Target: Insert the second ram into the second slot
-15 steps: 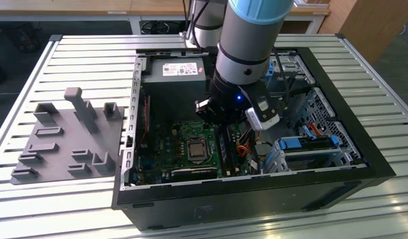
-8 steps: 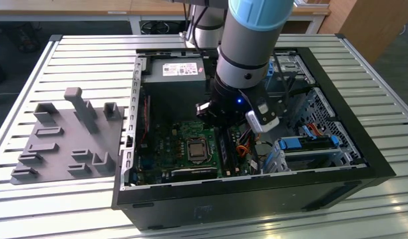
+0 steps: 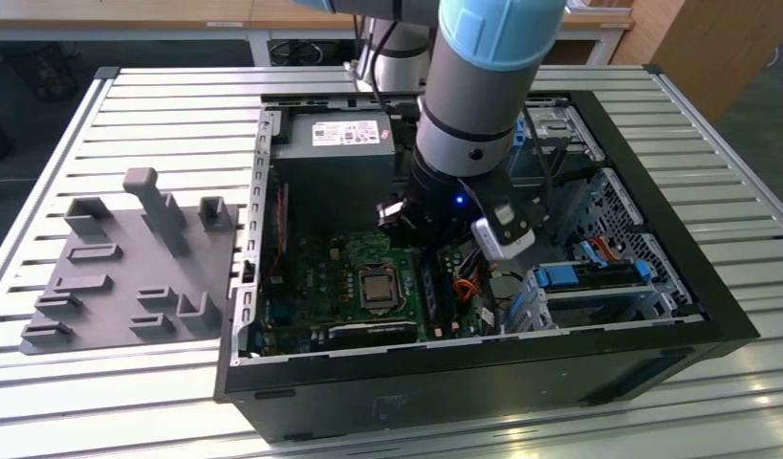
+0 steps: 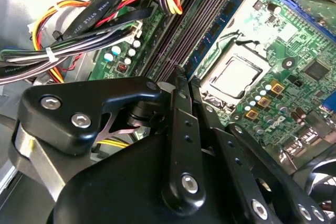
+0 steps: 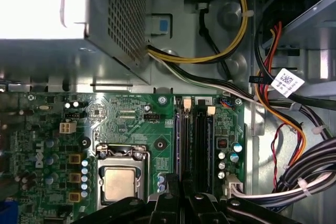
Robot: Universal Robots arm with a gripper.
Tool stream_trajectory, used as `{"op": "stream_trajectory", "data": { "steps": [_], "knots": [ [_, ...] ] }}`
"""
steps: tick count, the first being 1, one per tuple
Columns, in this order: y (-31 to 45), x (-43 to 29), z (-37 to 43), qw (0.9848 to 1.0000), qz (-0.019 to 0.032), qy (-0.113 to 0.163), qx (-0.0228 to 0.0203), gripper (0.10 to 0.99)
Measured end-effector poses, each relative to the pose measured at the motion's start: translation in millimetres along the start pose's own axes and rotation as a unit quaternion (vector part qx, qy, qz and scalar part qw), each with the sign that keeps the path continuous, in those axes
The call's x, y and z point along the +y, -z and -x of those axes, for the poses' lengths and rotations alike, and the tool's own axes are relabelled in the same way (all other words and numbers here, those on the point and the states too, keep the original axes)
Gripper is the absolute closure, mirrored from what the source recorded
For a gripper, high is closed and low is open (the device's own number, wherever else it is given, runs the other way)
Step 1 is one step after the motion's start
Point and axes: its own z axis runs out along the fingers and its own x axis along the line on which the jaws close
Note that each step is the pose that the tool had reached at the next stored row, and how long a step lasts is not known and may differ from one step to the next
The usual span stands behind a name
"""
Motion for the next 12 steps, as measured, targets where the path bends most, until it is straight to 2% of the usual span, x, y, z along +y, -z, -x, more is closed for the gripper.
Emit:
{"op": "stream_trajectory", "data": {
  "steps": [12],
  "knots": [
    [-8.3, -0.3, 3.9, 1.0000, 0.0000, 0.000, 0.0000, 0.949]
  ]
}}
